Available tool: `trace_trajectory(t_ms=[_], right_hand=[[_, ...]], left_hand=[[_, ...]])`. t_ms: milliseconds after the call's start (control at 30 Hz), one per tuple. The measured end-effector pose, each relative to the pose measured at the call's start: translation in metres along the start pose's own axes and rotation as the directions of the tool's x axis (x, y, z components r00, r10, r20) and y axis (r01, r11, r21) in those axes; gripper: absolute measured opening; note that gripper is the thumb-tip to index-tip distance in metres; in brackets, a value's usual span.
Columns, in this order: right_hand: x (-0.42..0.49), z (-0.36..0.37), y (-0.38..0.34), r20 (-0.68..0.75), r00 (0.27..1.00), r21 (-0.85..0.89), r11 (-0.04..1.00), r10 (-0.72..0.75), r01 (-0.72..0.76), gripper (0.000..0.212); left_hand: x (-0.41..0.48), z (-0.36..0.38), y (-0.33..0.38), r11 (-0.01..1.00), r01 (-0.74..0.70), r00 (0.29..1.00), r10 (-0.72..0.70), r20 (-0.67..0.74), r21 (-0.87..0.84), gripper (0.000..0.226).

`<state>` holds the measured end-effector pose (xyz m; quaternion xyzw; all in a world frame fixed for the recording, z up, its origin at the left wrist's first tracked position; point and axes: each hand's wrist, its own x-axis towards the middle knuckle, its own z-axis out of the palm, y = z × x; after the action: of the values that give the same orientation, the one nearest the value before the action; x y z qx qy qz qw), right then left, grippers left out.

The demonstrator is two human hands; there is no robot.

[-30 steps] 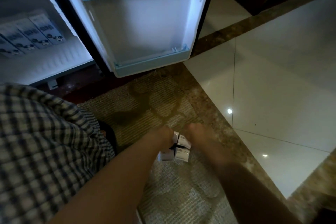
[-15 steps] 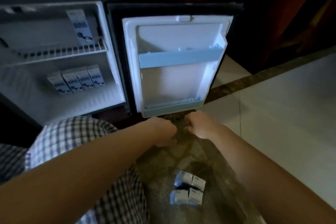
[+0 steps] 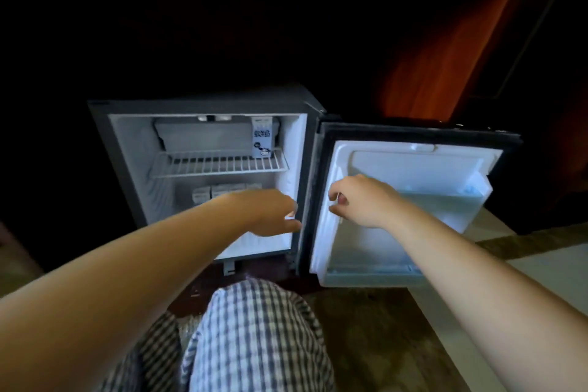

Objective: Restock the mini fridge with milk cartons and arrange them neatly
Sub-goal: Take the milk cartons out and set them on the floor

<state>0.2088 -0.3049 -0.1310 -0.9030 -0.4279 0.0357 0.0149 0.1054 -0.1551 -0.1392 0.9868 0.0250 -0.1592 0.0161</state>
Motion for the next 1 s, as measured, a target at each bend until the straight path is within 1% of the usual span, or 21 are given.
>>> trace_trajectory(t_ms=[100, 167, 233, 300, 367, 433, 533, 600, 667, 700, 733, 833, 867, 933, 1000], right_hand=[[0.028, -0.012, -0.017, -0.042, 0.999, 0.013, 0.999, -0.035, 0.036, 0.017], [0.048, -0.016, -0.026, -0.057, 0.997, 0.025, 0.998, -0.059, 0.060, 0.019], [0.068, -0.019, -0.034, -0.073, 0.995, 0.042, 0.996, -0.073, 0.076, 0.026], [0.089, -0.018, -0.041, -0.072, 0.993, 0.043, 0.994, -0.093, 0.097, 0.034], [0.109, -0.013, -0.047, -0.059, 0.992, 0.031, 0.993, -0.110, 0.112, 0.042], [0.129, -0.007, -0.051, -0.079, 0.990, 0.036, 0.992, -0.117, 0.121, 0.044], [0.162, 0.006, -0.054, -0.117, 0.986, 0.057, 0.990, -0.119, 0.127, 0.045], [0.182, 0.014, -0.057, -0.127, 0.984, 0.072, 0.988, -0.127, 0.137, 0.059], [0.202, 0.021, -0.060, -0.162, 0.977, 0.036, 0.988, -0.141, 0.149, 0.070], [0.212, 0.024, -0.063, -0.187, 0.971, 0.002, 0.989, -0.147, 0.150, 0.069], [0.220, 0.026, -0.067, -0.208, 0.968, -0.031, 0.990, -0.139, 0.136, 0.064], [0.240, 0.030, -0.076, -0.234, 0.971, -0.079, 0.996, -0.049, 0.031, 0.035], [0.244, 0.031, -0.077, -0.230, 0.973, -0.085, 0.996, -0.026, 0.007, 0.031], [0.250, 0.037, -0.074, -0.260, 0.965, -0.114, 0.993, -0.035, 0.005, 0.038], [0.250, 0.044, -0.071, -0.346, 0.935, -0.142, 0.990, -0.072, 0.023, 0.049]], left_hand=[[-0.001, 0.002, -0.037, 0.984, 0.099, 0.994, -0.105, -0.033, -0.145, 0.043], [0.002, 0.008, -0.059, 0.948, 0.143, 0.984, -0.168, -0.064, -0.284, 0.042], [0.007, 0.014, -0.079, 0.901, 0.136, 0.962, -0.219, -0.163, -0.411, 0.036], [0.017, 0.019, -0.098, 0.863, 0.090, 0.927, -0.255, -0.274, -0.496, 0.031], [0.030, 0.020, -0.113, 0.828, 0.077, 0.905, -0.292, -0.309, -0.556, 0.029], [0.044, 0.020, -0.125, 0.814, 0.095, 0.888, -0.330, -0.321, -0.574, 0.028], [0.068, 0.026, -0.140, 0.803, 0.112, 0.870, -0.363, -0.333, -0.585, 0.040], [0.083, 0.034, -0.149, 0.783, 0.113, 0.864, -0.382, -0.329, -0.612, 0.045], [0.097, 0.040, -0.157, 0.733, 0.121, 0.853, -0.422, -0.308, -0.669, 0.050], [0.104, 0.043, -0.160, 0.705, 0.122, 0.848, -0.440, -0.296, -0.699, 0.052], [0.110, 0.044, -0.162, 0.687, 0.115, 0.843, -0.449, -0.295, -0.718, 0.054], [0.128, 0.048, -0.168, 0.693, 0.087, 0.821, -0.457, -0.343, -0.715, 0.055], [0.133, 0.048, -0.170, 0.694, 0.089, 0.809, -0.469, -0.355, -0.715, 0.055], [0.141, 0.050, -0.174, 0.687, 0.091, 0.785, -0.495, -0.372, -0.721, 0.057], [0.148, 0.051, -0.178, 0.689, 0.083, 0.768, -0.505, -0.395, -0.720, 0.061]])
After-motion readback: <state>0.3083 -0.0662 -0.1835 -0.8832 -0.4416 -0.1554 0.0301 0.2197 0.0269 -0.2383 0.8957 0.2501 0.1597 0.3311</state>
